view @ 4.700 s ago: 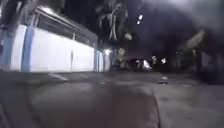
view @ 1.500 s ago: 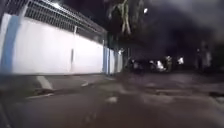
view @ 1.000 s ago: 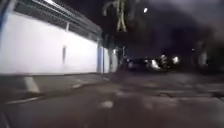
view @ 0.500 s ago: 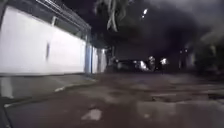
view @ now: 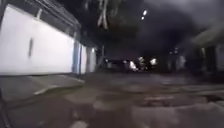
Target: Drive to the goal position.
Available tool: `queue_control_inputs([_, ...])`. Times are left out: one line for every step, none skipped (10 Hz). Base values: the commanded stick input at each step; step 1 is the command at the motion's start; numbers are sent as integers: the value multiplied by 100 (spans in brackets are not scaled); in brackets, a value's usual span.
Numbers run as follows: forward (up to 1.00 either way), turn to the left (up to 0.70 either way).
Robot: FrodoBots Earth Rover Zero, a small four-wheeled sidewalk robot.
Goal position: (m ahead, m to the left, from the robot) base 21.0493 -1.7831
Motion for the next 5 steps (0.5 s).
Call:
queue_control_inputs([70,-35])
queue_control_inputs([70,-35])
queue_control_inputs([70,-35])
queue_control_inputs([70,-35])
queue_control_inputs([70,-35])
